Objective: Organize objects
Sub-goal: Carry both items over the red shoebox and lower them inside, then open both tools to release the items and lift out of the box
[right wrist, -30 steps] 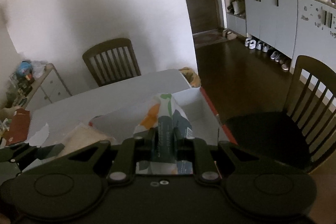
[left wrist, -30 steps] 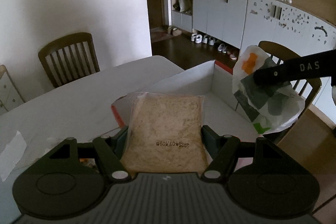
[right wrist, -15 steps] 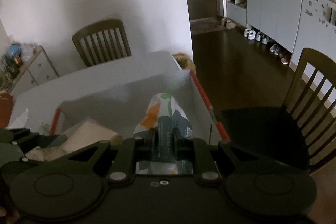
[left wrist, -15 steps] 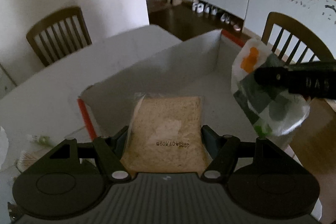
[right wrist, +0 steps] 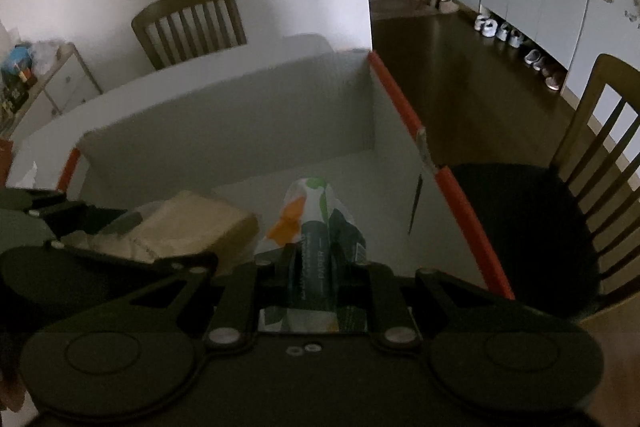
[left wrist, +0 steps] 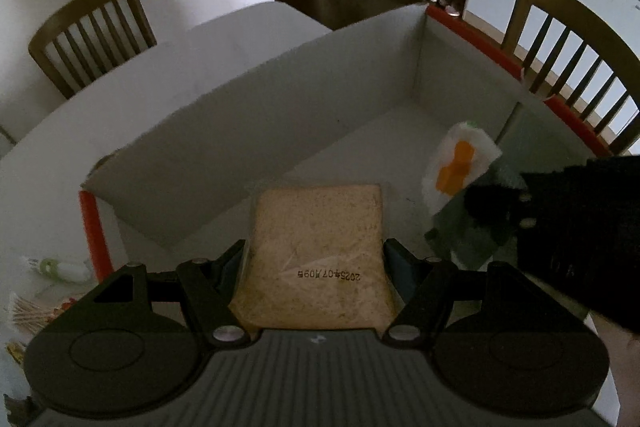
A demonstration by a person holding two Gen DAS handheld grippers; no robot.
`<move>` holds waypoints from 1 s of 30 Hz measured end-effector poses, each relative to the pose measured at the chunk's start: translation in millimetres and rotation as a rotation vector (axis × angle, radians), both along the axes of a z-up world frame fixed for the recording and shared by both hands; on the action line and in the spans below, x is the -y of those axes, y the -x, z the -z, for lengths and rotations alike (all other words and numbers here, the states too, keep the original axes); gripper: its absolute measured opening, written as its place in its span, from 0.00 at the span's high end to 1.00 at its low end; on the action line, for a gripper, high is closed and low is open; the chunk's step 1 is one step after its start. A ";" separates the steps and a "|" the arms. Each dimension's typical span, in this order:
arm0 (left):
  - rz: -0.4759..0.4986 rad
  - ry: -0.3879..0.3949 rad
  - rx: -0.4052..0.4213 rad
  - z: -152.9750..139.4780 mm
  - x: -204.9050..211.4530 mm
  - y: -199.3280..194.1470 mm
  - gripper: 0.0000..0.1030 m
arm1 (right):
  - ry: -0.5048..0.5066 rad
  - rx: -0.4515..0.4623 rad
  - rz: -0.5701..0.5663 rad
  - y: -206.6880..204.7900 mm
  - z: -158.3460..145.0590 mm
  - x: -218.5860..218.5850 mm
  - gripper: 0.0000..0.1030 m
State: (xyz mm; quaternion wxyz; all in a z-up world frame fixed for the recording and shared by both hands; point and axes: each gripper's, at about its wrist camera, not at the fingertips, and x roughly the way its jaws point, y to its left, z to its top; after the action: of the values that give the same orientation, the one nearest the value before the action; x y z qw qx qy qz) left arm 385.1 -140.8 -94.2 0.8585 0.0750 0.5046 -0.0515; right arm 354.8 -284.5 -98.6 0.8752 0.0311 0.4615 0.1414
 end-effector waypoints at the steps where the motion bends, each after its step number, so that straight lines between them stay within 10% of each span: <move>1: -0.001 0.003 -0.010 2.2 0.3 -1.3 0.30 | 0.004 -0.010 -0.003 0.4 3.0 -0.9 0.85; 12: -0.012 0.005 -0.087 18.9 -3.3 -11.3 0.30 | 0.005 -0.032 -0.023 -3.2 5.1 2.8 0.74; 30: -0.024 0.121 0.028 -18.8 -11.6 22.1 0.24 | -0.067 0.037 -0.024 24.8 -33.9 27.5 0.49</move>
State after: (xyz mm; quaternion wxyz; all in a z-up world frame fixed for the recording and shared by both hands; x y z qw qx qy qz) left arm 363.0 -129.2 -75.4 0.8689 0.0178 0.4896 -0.0704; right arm 330.0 -312.1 -64.7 0.8802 0.0523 0.4408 0.1679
